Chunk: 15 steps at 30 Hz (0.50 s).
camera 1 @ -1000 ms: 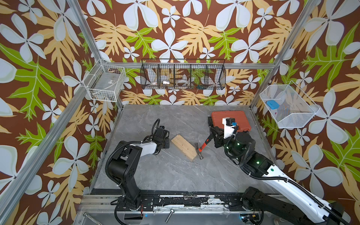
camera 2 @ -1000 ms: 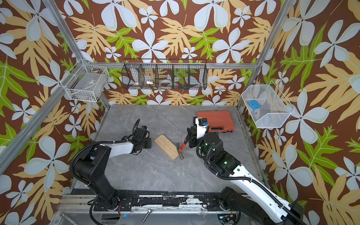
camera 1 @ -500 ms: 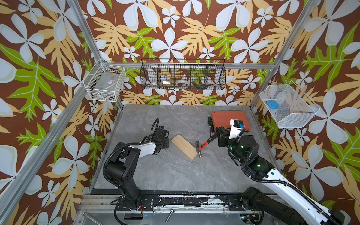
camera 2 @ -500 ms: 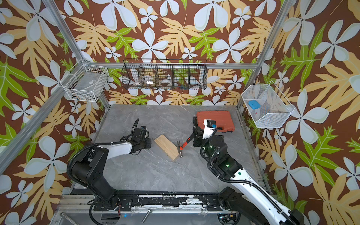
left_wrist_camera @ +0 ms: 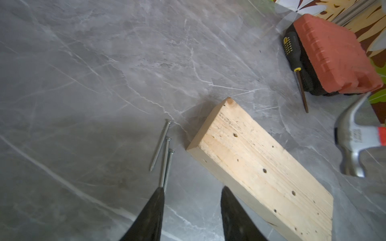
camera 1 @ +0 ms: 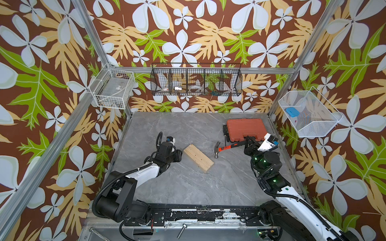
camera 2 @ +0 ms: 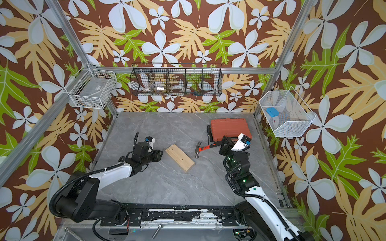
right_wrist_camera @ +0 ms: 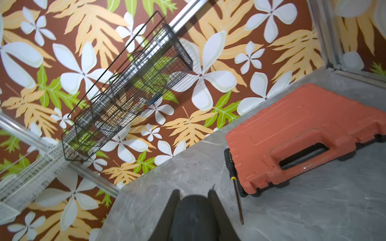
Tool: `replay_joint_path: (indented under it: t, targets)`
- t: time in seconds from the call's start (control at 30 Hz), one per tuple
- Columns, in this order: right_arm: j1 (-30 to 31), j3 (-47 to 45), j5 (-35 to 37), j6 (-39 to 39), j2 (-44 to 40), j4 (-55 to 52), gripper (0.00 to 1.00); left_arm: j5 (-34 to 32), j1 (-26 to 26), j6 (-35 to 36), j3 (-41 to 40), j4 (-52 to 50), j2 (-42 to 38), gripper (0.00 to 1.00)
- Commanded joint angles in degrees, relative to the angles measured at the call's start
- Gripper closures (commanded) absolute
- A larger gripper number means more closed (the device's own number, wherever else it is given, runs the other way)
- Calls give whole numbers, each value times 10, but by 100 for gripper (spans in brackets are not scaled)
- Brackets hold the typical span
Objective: Use a claw hammer to pull out a nail
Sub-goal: Place the hammer at the center of the board.
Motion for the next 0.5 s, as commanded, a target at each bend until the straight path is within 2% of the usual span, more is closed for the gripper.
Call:
replay_joint_path:
  t: [0.0,0.2,0.47]
  targets:
    - [-3,-16,8,99,22,146,100,15,-11,-7,-17,61,-18,53]
    - [-3,-58,29,172,72,227,100,7,-26,-18,-55,86,-57,53]
    - [-3,-105,60,223,116,286,99,-4,-30,-17,-77,95,-89,53]
